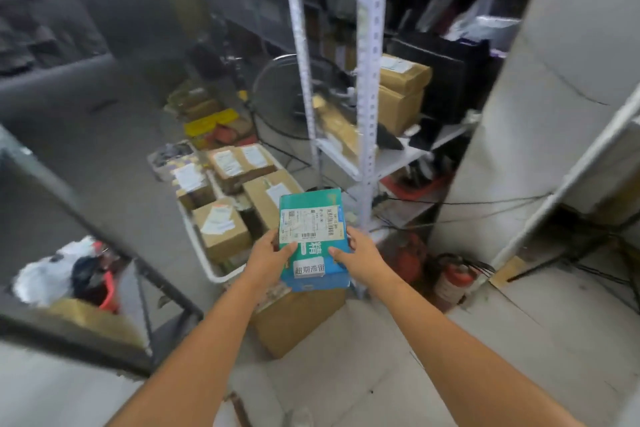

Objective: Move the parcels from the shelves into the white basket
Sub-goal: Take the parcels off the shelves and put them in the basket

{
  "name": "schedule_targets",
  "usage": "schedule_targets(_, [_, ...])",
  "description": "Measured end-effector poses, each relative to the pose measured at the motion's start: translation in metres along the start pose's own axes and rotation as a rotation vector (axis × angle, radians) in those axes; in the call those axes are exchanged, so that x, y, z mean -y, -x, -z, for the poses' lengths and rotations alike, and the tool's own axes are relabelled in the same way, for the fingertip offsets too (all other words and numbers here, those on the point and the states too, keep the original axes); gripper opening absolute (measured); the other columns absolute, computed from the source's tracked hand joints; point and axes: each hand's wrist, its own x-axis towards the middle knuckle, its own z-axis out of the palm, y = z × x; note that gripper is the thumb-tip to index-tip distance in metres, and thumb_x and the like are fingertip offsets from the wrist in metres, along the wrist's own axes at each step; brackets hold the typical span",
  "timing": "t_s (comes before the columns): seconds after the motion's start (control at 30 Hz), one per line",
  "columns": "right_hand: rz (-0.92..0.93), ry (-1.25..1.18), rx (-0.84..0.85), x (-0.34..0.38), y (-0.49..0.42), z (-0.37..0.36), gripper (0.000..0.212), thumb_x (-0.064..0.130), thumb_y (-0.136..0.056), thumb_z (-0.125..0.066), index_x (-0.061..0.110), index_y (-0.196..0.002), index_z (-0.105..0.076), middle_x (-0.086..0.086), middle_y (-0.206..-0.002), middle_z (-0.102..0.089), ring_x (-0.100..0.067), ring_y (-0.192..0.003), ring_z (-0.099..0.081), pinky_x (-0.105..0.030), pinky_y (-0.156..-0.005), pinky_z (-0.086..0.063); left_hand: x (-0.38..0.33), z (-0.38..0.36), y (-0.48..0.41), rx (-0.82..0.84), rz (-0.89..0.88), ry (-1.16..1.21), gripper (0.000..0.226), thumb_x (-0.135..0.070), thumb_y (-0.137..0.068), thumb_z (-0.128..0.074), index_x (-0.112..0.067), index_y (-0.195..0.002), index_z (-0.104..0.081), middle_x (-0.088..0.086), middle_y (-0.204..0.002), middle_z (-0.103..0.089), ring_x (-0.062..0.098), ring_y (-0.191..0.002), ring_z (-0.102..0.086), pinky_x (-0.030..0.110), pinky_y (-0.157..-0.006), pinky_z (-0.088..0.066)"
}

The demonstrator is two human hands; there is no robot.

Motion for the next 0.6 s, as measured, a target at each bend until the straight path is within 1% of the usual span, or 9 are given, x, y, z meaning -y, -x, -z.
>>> schedule_targets(0.07, [0.026, 0.007, 0.072, 0.013, -0.024, -0.032, 0.047, 0.003, -0.089, -0.065, 0.010, -0.134, -0.050, -0.008, -0.128, -0.062, -0.020, -0.112, -0.062, -0.043, -0.094, -0.054, 0.008, 0.036, -0.013, -0.053, 0.010, 0.008, 0.031, -0.017, -0.092, -0.062, -0.024, -0.121, -0.053, -0.004, -0.118, -0.063, 0.005, -0.096, -0.063, 0.025, -0.070, -0.057])
schedule_targets(0.1, [0.042, 0.016, 0.104, 0.019, -0.039, -0.048, 0.047, 0.002, -0.089, -0.065, 0.010, -0.133, -0.050, -0.009, -0.127, -0.062, -0.021, -0.112, -0.062, -0.043, -0.094, -0.053, 0.011, 0.053, -0.021, -0.084, 0.017, 0.016, 0.033, -0.017, -0.092, -0.062, -0.024, -0.122, -0.053, -0.002, -0.120, -0.063, 0.009, -0.099, -0.063, 0.028, -0.073, -0.057])
schedule_targets(0.13, [0.053, 0.026, 0.127, 0.025, -0.054, -0.064, 0.047, 0.000, -0.089, -0.064, 0.010, -0.133, -0.050, -0.009, -0.127, -0.062, -0.021, -0.112, -0.062, -0.043, -0.095, -0.053, 0.015, 0.069, -0.031, -0.109, 0.020, 0.032, 0.031, -0.016, -0.092, -0.062, -0.026, -0.119, -0.053, -0.001, -0.119, -0.063, 0.009, -0.097, -0.064, 0.027, -0.071, -0.057])
schedule_targets(0.2, [0.073, 0.043, 0.166, 0.037, -0.086, -0.095, 0.048, -0.001, -0.089, -0.063, 0.010, -0.134, -0.050, -0.009, -0.127, -0.062, -0.020, -0.112, -0.061, -0.040, -0.094, -0.053, 0.022, 0.101, -0.056, -0.151, 0.037, 0.087, 0.031, -0.013, -0.092, -0.062, -0.027, -0.117, -0.052, 0.001, -0.112, -0.066, 0.005, -0.087, -0.065, 0.020, -0.060, -0.056])
schedule_targets(0.27, [0.078, 0.026, 0.200, 0.046, -0.120, -0.126, 0.050, -0.002, -0.090, -0.062, 0.013, -0.136, -0.048, -0.008, -0.126, -0.062, -0.020, -0.113, -0.061, -0.040, -0.093, -0.054, 0.028, 0.130, -0.087, -0.180, 0.060, 0.132, 0.039, -0.011, -0.092, -0.061, -0.020, -0.127, -0.049, 0.001, -0.105, -0.067, 0.006, -0.081, -0.067, 0.019, -0.056, -0.055])
schedule_targets(0.37, [0.047, 0.016, 0.227, 0.054, -0.177, -0.165, 0.048, 0.001, -0.091, -0.062, 0.021, -0.132, -0.049, -0.003, -0.125, -0.062, -0.018, -0.112, -0.061, -0.038, -0.093, -0.054, 0.038, 0.166, -0.139, -0.211, 0.089, 0.177, 0.047, -0.009, -0.091, -0.062, -0.016, -0.135, -0.045, -0.001, -0.101, -0.065, 0.007, -0.082, -0.066, 0.019, -0.056, -0.055])
schedule_targets(0.5, [0.017, 0.038, 0.265, 0.055, -0.248, -0.206, 0.036, 0.011, -0.091, -0.065, 0.033, -0.116, -0.052, 0.005, -0.116, -0.064, -0.005, -0.101, -0.064, -0.032, -0.085, -0.057, 0.053, 0.201, -0.197, -0.234, 0.115, 0.191, 0.047, -0.005, -0.091, -0.061, -0.016, -0.134, -0.046, 0.009, -0.113, -0.064, 0.011, -0.085, -0.066, 0.023, -0.062, -0.056])
schedule_targets(0.57, [-0.005, 0.042, 0.282, 0.052, -0.277, -0.222, 0.036, 0.011, -0.091, -0.065, 0.031, -0.118, -0.054, 0.008, -0.113, -0.064, 0.000, -0.097, -0.064, -0.028, -0.081, -0.058, 0.062, 0.212, -0.222, -0.247, 0.136, 0.193, 0.044, -0.004, -0.091, -0.060, -0.014, -0.132, -0.047, 0.014, -0.117, -0.065, 0.015, -0.086, -0.067, 0.025, -0.065, -0.057])
schedule_targets(0.6, [-0.024, 0.048, 0.290, 0.050, -0.291, -0.228, 0.039, 0.010, -0.091, -0.065, 0.027, -0.124, -0.055, 0.005, -0.116, -0.065, -0.004, -0.099, -0.065, -0.031, -0.083, -0.058, 0.067, 0.217, -0.233, -0.252, 0.147, 0.197, 0.044, -0.003, -0.092, -0.059, -0.013, -0.132, -0.047, 0.015, -0.118, -0.065, 0.018, -0.088, -0.067, 0.025, -0.066, -0.057])
